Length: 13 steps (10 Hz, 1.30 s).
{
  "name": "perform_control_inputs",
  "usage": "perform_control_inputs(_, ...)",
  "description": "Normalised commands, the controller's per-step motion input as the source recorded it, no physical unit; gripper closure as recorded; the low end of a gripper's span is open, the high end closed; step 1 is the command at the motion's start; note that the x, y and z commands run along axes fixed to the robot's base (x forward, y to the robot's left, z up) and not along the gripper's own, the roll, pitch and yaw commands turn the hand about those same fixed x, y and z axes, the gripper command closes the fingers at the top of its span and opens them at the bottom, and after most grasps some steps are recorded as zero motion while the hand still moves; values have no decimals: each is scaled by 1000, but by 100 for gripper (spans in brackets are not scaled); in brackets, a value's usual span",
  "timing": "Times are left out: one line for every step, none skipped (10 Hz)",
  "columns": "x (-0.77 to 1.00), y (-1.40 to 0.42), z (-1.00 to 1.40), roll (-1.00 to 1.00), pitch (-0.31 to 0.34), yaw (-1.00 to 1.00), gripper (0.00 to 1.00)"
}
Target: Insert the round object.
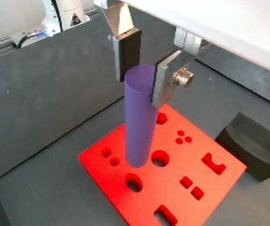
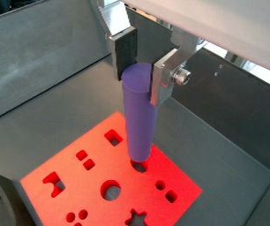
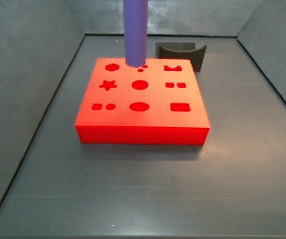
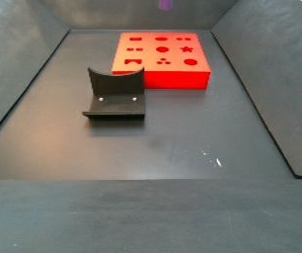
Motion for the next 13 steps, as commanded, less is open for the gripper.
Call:
perform_control_inputs(0, 294, -223, 44, -61, 6, 100)
perform_control_inputs(-129, 577, -403, 24, -170, 43, 100)
perform_control_inputs(-63, 677, -437, 29, -153, 63, 100)
perform_control_inputs(0, 691, -440, 19, -154, 80, 100)
perform_control_inputs(23, 529, -409, 47, -161, 91, 100)
perform_control_inputs(60, 406, -409, 63, -159, 83, 100)
perform_control_inputs(149, 111, -311, 0, -143, 6, 100)
perform_control_inputs(183, -3, -183, 0, -100, 0, 100)
perform_control_inputs(126, -49, -146, 0, -84, 0, 100)
perform_control_inputs(86, -14, -183, 0, -91, 0, 100)
perform_control_inputs(66, 0, -209, 13, -111, 0, 100)
perform_control_inputs(0, 0, -269, 6, -129, 0, 100)
perform_control_inputs(-20, 0, -289, 7, -150, 0, 100)
